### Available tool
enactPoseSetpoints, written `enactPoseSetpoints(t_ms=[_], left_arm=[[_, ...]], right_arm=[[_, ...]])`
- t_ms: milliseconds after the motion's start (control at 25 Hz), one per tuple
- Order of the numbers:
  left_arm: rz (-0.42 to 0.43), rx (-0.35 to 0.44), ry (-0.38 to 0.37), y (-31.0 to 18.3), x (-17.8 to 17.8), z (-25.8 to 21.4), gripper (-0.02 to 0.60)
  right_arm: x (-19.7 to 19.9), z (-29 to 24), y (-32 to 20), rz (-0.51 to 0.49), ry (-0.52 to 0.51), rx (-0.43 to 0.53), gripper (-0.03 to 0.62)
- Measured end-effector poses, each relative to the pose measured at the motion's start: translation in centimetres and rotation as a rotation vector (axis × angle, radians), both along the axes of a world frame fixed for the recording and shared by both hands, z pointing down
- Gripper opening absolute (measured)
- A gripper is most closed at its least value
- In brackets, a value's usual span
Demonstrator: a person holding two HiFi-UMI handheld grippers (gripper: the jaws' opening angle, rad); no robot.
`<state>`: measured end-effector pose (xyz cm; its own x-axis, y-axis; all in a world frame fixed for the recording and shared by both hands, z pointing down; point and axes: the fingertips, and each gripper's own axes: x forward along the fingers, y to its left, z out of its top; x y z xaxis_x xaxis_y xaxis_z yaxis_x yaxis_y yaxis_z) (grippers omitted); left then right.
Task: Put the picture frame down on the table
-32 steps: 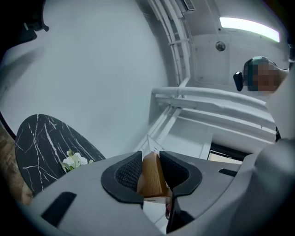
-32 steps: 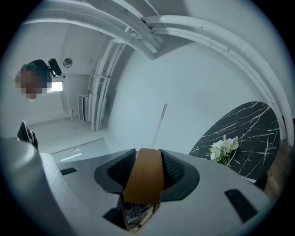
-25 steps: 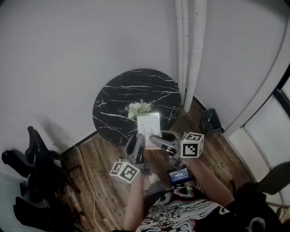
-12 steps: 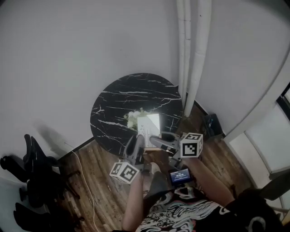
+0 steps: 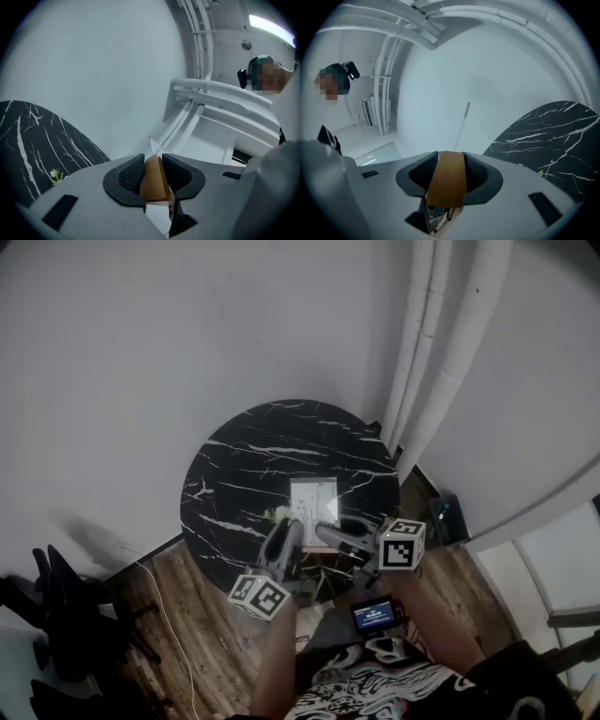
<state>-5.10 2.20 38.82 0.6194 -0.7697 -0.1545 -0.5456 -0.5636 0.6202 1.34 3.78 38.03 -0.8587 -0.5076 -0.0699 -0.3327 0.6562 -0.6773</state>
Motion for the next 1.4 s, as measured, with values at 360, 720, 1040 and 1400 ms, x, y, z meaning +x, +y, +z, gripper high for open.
enactPoseSetpoints(t_ms=[360, 720, 1040, 1400], left_arm=[[0.066, -0.071, 0.020, -10.4, -1.5, 2.8, 0.124], [0.085, -0.136, 0.025, -14.2, -2.0, 5.5, 0.124], [0.044, -0.172, 0.012, -15.8, -1.7, 6.1, 0.124], [0.016, -0.201, -0.023, -17.7, -2.4, 8.0, 0.124]], right_arm=[[-2.1, 3.0, -9.9, -0.014, 0.027, -0.087, 0.141], [-2.9, 5.6, -13.9, -0.078, 0.037, -0.157, 0.141], [-2.9, 6.2, -15.7, -0.194, 0.050, -0.185, 0.141], [-3.8, 8.2, -17.8, -0.314, 0.070, -0.215, 0.141]])
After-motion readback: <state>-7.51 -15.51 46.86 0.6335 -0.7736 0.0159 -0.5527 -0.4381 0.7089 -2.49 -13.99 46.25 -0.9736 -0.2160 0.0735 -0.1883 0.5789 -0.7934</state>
